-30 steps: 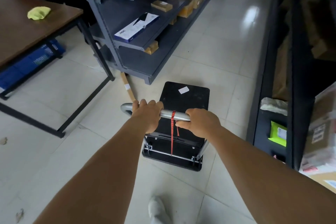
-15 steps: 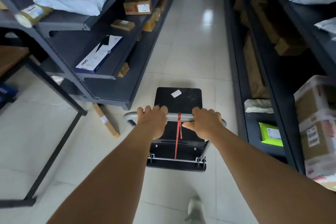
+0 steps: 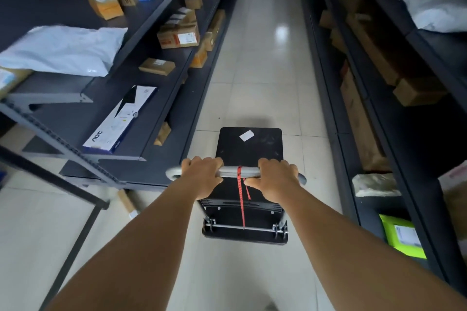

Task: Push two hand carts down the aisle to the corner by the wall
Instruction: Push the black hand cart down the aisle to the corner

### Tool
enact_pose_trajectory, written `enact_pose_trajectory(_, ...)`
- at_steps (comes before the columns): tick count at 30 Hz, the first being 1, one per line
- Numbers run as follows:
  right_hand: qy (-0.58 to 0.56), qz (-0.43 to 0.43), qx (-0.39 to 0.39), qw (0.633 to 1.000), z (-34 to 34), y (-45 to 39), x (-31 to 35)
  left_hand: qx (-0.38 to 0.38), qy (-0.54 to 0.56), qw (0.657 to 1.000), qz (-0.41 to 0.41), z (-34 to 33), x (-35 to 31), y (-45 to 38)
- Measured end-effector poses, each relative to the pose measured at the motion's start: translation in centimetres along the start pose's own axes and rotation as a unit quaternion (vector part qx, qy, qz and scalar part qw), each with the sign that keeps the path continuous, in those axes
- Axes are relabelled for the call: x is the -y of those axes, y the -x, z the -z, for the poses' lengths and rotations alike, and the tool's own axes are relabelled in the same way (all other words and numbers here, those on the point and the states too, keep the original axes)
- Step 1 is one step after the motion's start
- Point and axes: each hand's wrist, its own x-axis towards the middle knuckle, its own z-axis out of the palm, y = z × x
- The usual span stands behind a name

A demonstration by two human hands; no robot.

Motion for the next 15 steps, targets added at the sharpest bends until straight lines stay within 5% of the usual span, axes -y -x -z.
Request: enact_pose_trajectory(15, -0.027, -0.066, 0.027, 0.997, 7.5, -22.3, -2.5, -0.024, 0.009, 0.998, -0.056, 7.2, 3.2, -24.1)
